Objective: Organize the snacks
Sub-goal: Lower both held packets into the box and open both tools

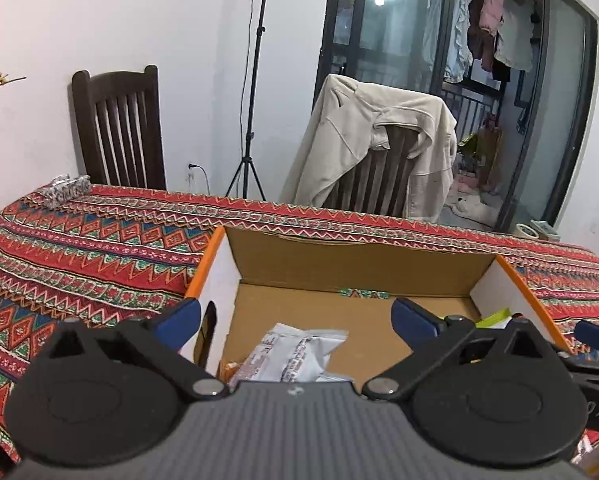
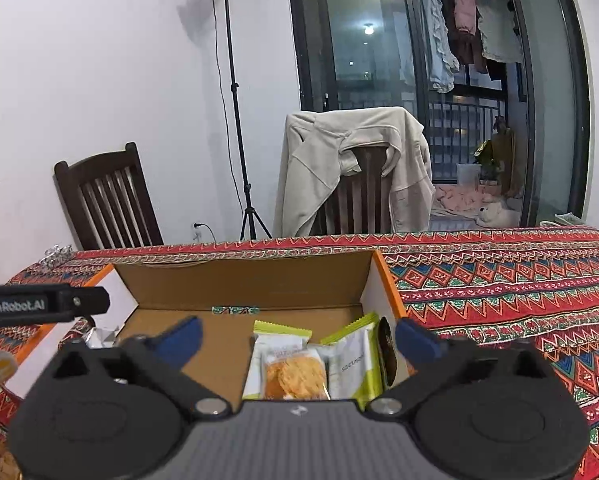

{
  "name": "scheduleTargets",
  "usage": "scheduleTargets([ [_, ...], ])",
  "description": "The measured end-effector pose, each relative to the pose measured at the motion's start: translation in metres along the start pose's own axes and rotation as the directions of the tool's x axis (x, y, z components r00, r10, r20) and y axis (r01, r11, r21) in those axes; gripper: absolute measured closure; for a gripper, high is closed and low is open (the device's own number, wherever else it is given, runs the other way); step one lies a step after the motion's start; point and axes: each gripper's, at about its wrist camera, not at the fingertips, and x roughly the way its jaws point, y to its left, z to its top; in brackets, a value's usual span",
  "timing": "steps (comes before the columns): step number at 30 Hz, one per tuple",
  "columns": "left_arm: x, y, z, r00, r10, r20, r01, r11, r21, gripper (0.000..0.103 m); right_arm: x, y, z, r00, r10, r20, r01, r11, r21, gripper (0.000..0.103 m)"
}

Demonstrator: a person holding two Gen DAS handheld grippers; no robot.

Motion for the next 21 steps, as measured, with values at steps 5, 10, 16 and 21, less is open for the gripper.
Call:
scheduleTargets([
  [5,0.002,-0.001,0.0,1.0,0.001,-0.009,-0.001,1.0,0.003,0.0,0.004,0.002,-0.002,0.999,-0.019,-0.027,0.019,1.0,-0.018,0.0],
  [10,-0.002,0.001,0.003,1.0,0.0,-0.001,0.0,1.0,-0.007,0.0,0.0,0.003,0.0,1.0,-0.018,-0.02,0.018,1.0,-0.015,0.0],
  [16,-0.02,0.002,0.009,1.0,-0.004,0.03,0.004,1.0,-0.014,0.0,-0.016,0.005,0.004,1.0,-0.021,-0.01,0.021,1.0,-0.012,0.0],
  [21,-0.034,0.004,0.014,1.0,-0.009,0.021,0.01,1.0,-0.028,0.0,-0.039,0.01,0.01,1.0,-0.002,0.013,0.003,1.0,-0.028,0.0],
])
